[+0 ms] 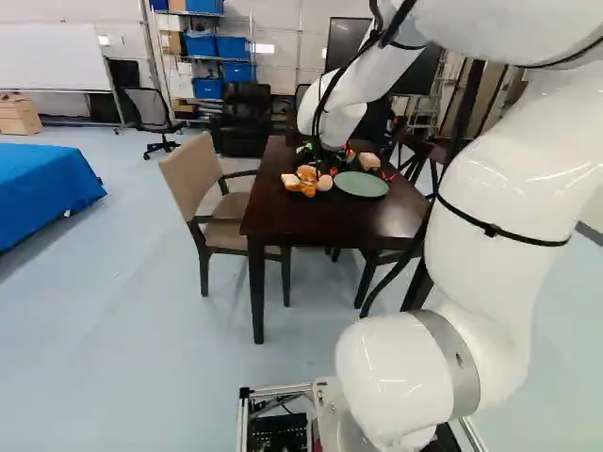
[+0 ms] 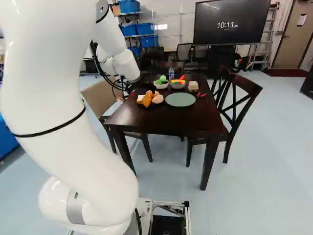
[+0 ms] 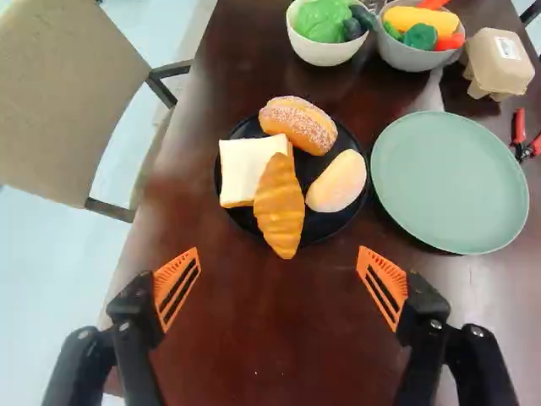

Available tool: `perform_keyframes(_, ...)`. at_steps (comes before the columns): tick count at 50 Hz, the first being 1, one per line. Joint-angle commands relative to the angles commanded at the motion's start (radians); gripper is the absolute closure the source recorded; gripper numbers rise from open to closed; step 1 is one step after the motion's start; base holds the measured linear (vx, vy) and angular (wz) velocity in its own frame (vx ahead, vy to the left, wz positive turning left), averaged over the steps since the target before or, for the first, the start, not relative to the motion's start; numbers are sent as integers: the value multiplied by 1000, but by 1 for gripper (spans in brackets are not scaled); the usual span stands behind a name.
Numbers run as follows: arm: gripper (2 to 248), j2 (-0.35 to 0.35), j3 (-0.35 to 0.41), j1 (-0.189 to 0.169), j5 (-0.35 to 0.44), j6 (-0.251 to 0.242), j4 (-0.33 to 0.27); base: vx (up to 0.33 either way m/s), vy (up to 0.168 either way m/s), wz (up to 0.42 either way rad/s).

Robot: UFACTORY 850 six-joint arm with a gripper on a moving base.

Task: Move the croissant to the empty plate

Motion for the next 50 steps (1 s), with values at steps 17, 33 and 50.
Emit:
perform_keyframes(17, 3, -58, -64, -1, -70, 0, 9, 0, 0, 0)
perform_keyframes(33, 3, -117, -125, 3, -76, 0, 11, 0, 0, 0)
perform_keyframes(50, 3, -182, -160, 3, -77, 0, 11, 0, 0, 0)
